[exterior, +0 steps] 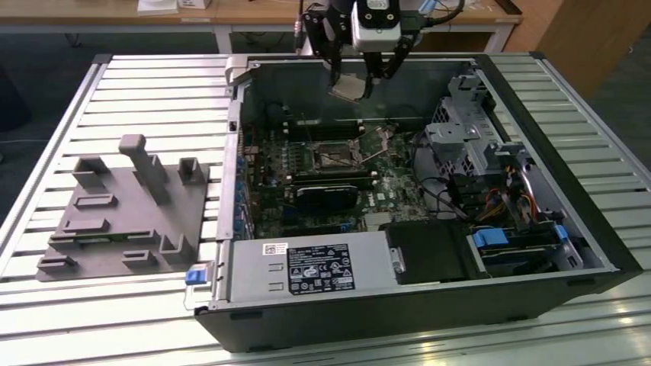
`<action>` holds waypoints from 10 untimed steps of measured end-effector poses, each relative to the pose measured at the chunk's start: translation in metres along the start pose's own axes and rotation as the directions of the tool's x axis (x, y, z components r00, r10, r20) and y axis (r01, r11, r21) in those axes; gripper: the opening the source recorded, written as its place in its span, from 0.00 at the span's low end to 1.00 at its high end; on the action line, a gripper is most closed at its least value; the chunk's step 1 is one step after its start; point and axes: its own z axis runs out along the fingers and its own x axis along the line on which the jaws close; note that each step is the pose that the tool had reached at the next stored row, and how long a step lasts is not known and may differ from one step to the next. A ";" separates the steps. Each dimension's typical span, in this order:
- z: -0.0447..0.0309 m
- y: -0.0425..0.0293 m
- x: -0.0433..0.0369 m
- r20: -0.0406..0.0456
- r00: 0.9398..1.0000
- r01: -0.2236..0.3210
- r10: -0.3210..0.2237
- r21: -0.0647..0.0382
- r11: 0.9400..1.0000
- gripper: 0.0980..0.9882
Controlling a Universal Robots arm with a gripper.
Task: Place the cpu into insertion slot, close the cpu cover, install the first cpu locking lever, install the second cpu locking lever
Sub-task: 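Place the cpu into insertion slot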
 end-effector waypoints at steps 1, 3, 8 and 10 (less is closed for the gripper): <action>0.0001 0.0001 0.0001 0.001 1.000 -0.010 0.010 0.000 1.000 0.50; 0.0004 0.0000 0.0000 0.003 0.999 -0.037 0.037 -0.001 0.999 0.50; 0.0012 0.0000 0.0000 0.010 0.993 -0.117 0.117 -0.003 0.993 0.50; 0.0015 -0.0001 0.0000 0.014 0.988 -0.151 0.151 -0.004 0.988 0.50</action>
